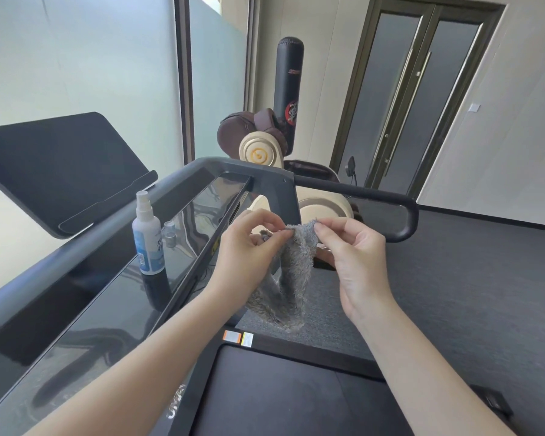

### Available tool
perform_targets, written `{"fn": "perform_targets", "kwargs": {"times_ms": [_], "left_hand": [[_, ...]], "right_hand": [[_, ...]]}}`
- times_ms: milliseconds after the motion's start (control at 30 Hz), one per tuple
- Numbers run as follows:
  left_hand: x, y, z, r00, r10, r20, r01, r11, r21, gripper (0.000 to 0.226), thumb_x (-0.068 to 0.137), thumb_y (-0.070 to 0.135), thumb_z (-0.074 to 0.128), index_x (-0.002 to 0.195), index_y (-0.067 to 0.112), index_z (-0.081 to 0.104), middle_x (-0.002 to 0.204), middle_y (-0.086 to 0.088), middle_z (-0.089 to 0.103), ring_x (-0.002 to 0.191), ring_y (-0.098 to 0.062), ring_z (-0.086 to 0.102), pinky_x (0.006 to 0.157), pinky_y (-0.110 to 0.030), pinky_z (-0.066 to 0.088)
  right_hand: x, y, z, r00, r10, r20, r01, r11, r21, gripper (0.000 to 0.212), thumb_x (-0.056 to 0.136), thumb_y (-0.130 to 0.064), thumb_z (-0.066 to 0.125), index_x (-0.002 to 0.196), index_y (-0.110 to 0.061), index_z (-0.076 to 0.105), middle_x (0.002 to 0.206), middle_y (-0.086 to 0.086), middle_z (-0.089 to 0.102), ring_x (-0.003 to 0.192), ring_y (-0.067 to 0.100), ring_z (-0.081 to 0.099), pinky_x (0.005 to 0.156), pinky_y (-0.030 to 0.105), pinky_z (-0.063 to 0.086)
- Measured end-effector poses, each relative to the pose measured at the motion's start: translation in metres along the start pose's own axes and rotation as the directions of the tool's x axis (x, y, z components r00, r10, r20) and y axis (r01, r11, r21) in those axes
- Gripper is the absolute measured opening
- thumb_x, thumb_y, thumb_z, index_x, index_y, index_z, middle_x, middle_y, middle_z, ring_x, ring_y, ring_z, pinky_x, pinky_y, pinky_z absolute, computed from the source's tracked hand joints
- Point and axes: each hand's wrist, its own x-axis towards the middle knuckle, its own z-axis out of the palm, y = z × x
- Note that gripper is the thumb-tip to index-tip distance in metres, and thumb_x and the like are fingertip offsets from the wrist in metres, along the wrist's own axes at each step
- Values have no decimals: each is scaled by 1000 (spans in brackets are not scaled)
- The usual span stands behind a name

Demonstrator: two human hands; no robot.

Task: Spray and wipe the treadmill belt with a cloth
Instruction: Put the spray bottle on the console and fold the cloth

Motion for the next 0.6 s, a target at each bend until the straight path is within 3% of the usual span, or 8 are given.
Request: {"fn": "perform_targets", "kwargs": {"times_ms": [67, 200, 433, 600], "left_hand": [[0, 0, -1, 1000, 26, 9, -26, 998, 59, 7, 81, 15, 73, 79, 16, 66, 89, 0, 57, 56, -19, 41, 57, -32, 40], [-4, 3, 2, 995, -8, 95, 6, 1000, 24, 7, 86, 13, 68, 82, 13, 61, 68, 13, 57, 49, -12, 38, 49, -20, 32], [2, 7, 0, 993, -68, 96, 73, 996, -54, 11, 83, 14, 71, 84, 5, 65, 79, -3, 61, 63, -10, 55, 62, -20, 46], [-1, 8, -7, 936, -209, 283, 252, 959, -126, 7, 83, 10, 71, 88, 13, 66, 89, -19, 67, 71, -17, 65, 69, -26, 51]], "right_hand": [[0, 1, 0, 999, -30, 25, 32, 997, -76, 7, 84, -2, 66, 83, -7, 71, 80, 7, 72, 74, 12, 65, 72, 27, 55], [-4, 4, 4, 993, -37, 108, 57, 982, -182, 11, 84, -5, 67, 80, -15, 72, 80, 1, 73, 77, 5, 65, 75, 20, 51], [-7, 1, -2, 977, 13, 212, 8, 995, -98, 14, 82, 0, 68, 95, -5, 69, 90, 7, 73, 81, 8, 67, 71, 17, 49], [-4, -4, -7, 966, 189, 177, -201, 978, 51, 14, 81, 8, 62, 91, 2, 67, 86, 14, 70, 78, 20, 64, 68, 27, 49]]}}
